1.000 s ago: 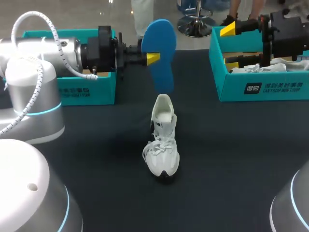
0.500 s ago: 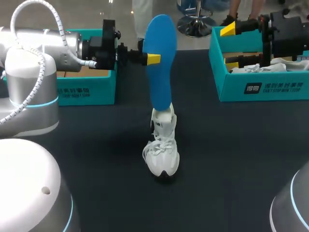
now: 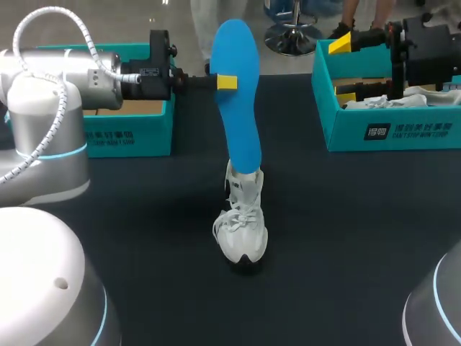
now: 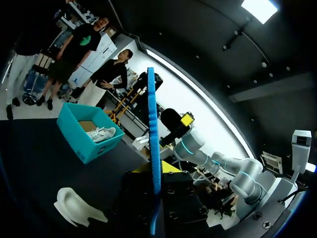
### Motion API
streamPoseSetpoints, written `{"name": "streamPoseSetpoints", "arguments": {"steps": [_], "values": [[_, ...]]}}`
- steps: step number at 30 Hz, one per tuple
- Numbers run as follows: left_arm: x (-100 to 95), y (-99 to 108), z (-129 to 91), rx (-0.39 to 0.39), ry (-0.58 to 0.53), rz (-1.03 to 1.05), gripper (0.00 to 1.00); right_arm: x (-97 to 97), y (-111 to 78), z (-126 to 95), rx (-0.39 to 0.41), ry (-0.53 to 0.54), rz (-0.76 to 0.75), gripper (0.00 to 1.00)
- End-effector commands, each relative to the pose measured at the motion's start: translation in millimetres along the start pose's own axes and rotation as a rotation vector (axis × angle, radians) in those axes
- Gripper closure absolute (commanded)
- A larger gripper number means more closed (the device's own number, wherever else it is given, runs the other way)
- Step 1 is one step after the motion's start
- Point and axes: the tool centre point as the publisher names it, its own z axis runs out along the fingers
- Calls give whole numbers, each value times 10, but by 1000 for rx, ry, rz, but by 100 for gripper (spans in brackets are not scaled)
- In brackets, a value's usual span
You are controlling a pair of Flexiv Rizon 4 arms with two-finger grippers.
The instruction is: Take the shoe out of the shoebox, open the shoe tongue, remove and reinsert the insole, then place the shoe into the shoebox
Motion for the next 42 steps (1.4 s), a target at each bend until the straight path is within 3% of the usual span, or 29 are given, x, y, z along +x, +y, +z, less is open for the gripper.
{"name": "streamPoseSetpoints", "arguments": {"steps": [1,5,14,22,29,42], "values": [[-5,5,3,0,0,0,100,5,6,15,0,-4,2,0],[-5,5,3,0,0,0,100,5,6,15,0,-4,2,0],[-56,13,44,-21,126,-397,100,5,6,15,0,-4,2,0],[-85,16,71,-41,235,-551,100,5,6,15,0,-4,2,0],[-116,23,111,-43,262,-627,100,5,6,15,0,-4,2,0],[-139,16,123,-38,174,-599,100,5,6,15,0,-4,2,0]]}}
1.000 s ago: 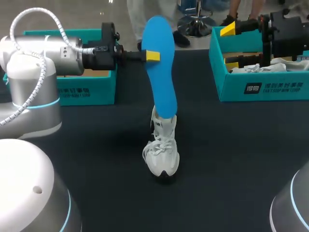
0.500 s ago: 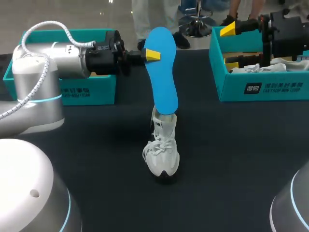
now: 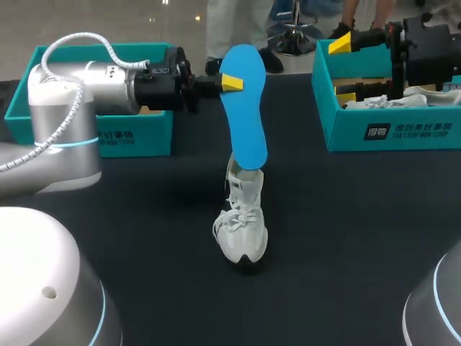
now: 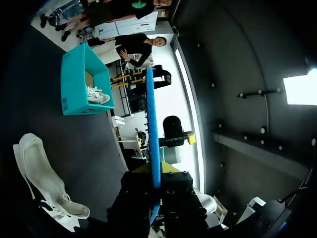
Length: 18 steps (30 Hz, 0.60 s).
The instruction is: Take the shoe out of the shoebox, open the shoe tongue, remove and reinsert the insole, then place the shoe into the shoebox
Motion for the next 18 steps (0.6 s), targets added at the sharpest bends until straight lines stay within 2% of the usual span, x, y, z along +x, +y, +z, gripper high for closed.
{"name": "streamPoseSetpoints", "arguments": {"steps": [1,17,18], "values": [[63,40,6,9,-13,-1,100,5,7,14,0,-4,2,0],[63,40,6,9,-13,-1,100,5,7,14,0,-4,2,0],[63,40,6,9,-13,-1,100,31,11,18,-20,-39,-16,0]]}}
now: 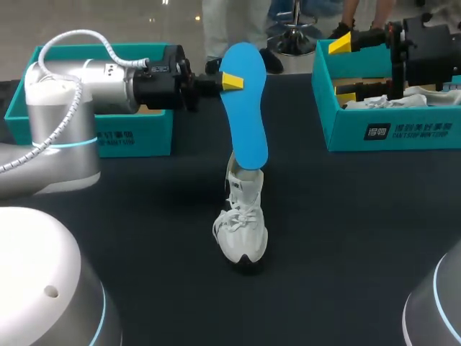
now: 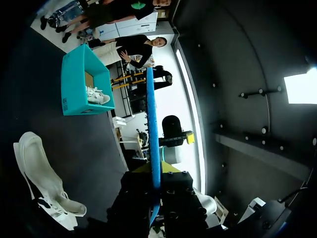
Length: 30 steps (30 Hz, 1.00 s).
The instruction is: Take the shoe out of the shoebox, open the shoe tongue, remove and reinsert the insole, then place the shoe into the shoebox
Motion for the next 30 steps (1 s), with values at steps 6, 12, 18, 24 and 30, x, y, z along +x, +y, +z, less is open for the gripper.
{"name": "streamPoseSetpoints", "arguments": {"steps": [6,12,18,24,30], "values": [[5,8,0,2,-3,0,100,172,39,92,-62,-223,-85,0],[5,8,0,2,-3,0,100,299,23,184,-88,-334,-97,0],[5,8,0,2,-3,0,100,401,-17,291,-92,-404,-132,0],[5,8,0,2,-3,0,100,444,-90,420,-85,-500,-151,0],[5,8,0,2,-3,0,100,460,-120,437,-129,-571,-101,0]]}}
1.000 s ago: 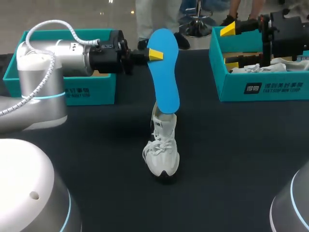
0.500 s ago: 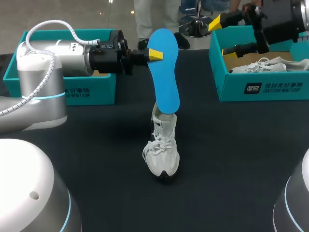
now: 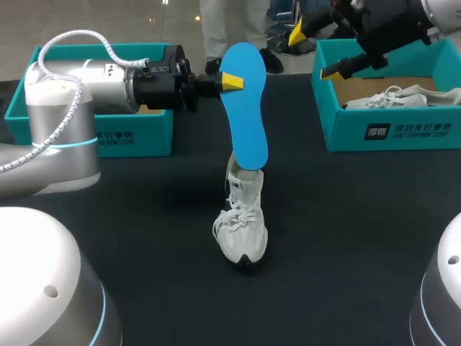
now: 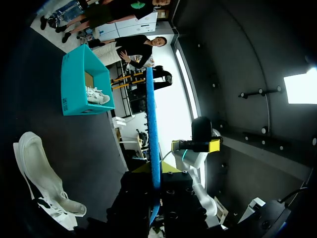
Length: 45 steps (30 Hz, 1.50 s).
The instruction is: Take the shoe out of the shoebox, open the shoe tongue, remove and reinsert the insole, then place the shoe into the shoebox
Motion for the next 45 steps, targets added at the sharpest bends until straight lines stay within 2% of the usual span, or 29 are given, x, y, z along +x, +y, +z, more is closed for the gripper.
{"name": "streamPoseSetpoints", "arguments": {"steps": [1,10,11,14,17,25,28,40,45], "values": [[6,7,1,1,-3,0,100,62,-16,23,-5,-118,3,0],[6,7,1,1,-3,0,100,62,-16,23,-5,-118,3,0],[6,7,1,1,-3,0,100,84,-11,53,-20,-139,-36,0],[6,7,1,1,-3,0,100,202,-32,153,3,-252,-156,0],[6,7,1,1,-3,0,100,310,-80,236,7,-319,-213,0],[6,7,1,1,-3,0,100,515,-215,314,8,-389,-217,0],[6,7,1,1,-3,0,100,532,-250,320,6,-412,-205,0],[6,7,1,1,-3,0,100,557,-311,359,25,-612,-231,0],[6,7,1,1,-3,0,100,541,-300,407,48,-636,-239,0]]}}
